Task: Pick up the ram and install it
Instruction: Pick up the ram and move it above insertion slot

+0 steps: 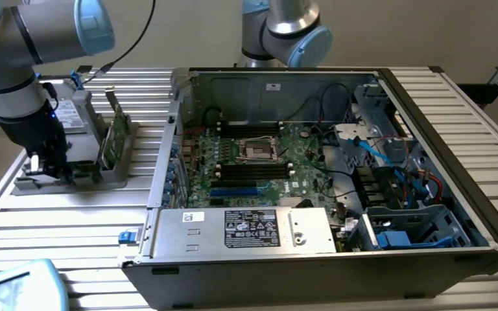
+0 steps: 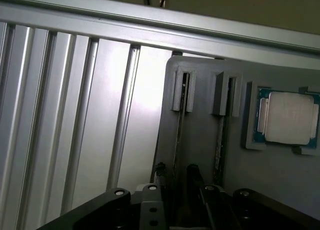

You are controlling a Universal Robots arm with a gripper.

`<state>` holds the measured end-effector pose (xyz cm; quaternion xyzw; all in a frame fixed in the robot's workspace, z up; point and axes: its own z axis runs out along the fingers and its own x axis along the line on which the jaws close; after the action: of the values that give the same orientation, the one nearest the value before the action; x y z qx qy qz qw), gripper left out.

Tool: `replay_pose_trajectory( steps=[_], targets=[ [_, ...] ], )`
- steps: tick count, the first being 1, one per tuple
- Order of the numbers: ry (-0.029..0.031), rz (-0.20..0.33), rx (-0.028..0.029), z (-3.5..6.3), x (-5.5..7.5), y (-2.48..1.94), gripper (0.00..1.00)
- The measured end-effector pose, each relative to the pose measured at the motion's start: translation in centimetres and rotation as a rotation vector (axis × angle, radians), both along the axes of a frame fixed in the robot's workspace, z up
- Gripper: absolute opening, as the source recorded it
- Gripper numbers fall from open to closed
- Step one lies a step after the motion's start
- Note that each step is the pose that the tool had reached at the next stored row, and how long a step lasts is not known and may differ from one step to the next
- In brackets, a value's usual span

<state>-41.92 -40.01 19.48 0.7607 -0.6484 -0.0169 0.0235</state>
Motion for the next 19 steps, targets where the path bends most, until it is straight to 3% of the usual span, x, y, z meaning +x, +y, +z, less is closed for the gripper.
replay_pose_trajectory(
  steps=[11, 13, 15, 19],
  targets=[
    [0.0006, 0.0, -0.0003, -0.15, -0.01, 0.0, 0.31],
    [0.0007, 0.0, -0.0003, -0.15, -0.01, 0.0, 0.29],
    [0.0006, 0.0, -0.0002, -0.15, -0.01, 0.0, 0.16],
    [0.0006, 0.0, -0.0002, -0.15, 0.0, 0.0, 0.14]
  ],
)
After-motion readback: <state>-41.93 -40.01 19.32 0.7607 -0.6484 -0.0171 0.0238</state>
